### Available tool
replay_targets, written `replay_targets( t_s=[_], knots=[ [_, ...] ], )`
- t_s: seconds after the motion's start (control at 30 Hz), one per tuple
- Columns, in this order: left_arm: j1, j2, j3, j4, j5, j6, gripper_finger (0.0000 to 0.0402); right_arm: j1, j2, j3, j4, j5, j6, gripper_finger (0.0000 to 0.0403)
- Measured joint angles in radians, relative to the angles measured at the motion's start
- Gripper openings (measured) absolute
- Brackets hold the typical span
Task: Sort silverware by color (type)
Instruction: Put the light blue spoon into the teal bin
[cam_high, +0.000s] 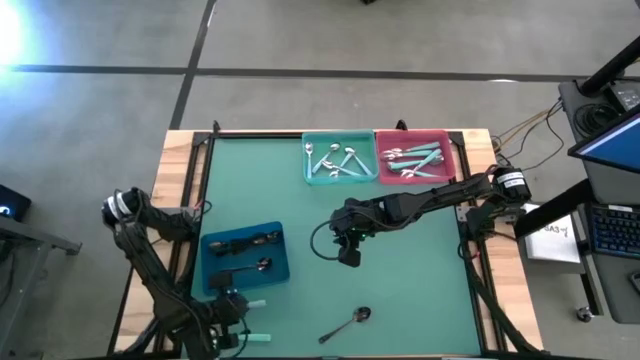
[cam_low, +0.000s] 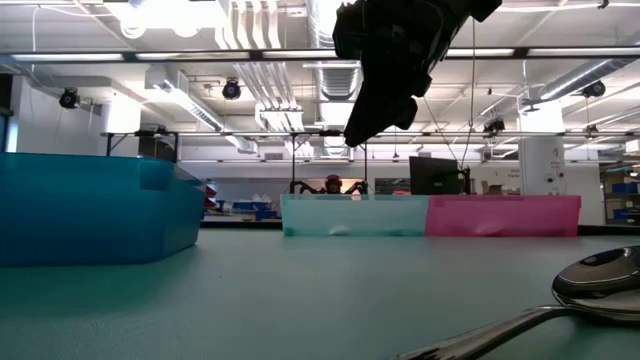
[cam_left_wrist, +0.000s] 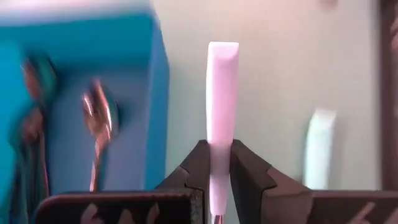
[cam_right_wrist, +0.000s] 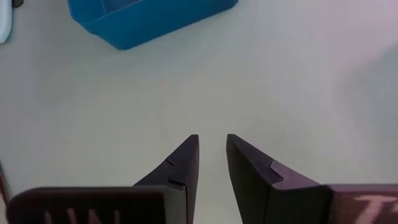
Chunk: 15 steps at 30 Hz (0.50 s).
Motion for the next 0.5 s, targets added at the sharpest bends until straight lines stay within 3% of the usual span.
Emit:
replay_targets(
  t_s=[0.27,0.5],
  knots=[
    [0.0,-0.021,0.093,0.0,-0.47,-0.007,0.0022,0.0,0.0,0.0,0.001,0.0,-0.008,0.0084],
    [0.031,-0.021,0.149,-0.001,-0.692,-0.008,0.0022,0.0,0.0,0.0,0.076,0.0,-0.02,0.0084]
  ],
)
